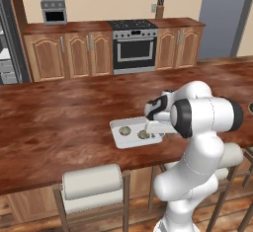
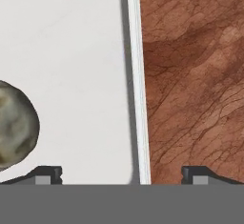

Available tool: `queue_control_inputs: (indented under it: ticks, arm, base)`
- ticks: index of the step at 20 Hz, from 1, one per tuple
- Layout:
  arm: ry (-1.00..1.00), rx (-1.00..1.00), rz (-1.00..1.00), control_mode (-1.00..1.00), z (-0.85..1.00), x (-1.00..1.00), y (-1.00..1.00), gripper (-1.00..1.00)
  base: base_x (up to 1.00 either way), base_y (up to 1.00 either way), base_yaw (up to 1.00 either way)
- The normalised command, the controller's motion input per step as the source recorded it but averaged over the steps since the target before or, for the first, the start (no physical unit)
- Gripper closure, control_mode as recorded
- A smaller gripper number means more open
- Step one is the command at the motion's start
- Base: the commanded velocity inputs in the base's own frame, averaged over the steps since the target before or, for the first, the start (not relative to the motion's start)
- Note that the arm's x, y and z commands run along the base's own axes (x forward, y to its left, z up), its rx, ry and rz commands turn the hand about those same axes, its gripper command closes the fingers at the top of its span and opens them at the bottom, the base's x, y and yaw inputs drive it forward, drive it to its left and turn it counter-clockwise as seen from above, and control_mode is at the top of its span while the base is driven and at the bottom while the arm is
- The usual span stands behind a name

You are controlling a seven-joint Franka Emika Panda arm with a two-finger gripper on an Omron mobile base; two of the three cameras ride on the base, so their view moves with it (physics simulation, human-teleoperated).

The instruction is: Place two dumplings into each of the tupperware containers and then place the containers in the fridge.

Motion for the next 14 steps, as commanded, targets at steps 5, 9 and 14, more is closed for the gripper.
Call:
queue_control_inputs:
  ticks: [5, 9, 14]
  arm:
    - [0.01, 0.00, 0.00, -1.00, -0.12, 0.00, 0.12, 1.00]
    - [0.00, 0.00, 0.00, -1.00, 0.00, 0.00, 0.01, 1.00]
    - [0.00, 0.00, 0.00, -1.00, 0.00, 0.00, 0.00, 1.00]
  base:
    - [0.00, 0.00, 0.00]
    - [0.00, 0.00, 0.00]
    - [0.00, 0.00, 0.00]
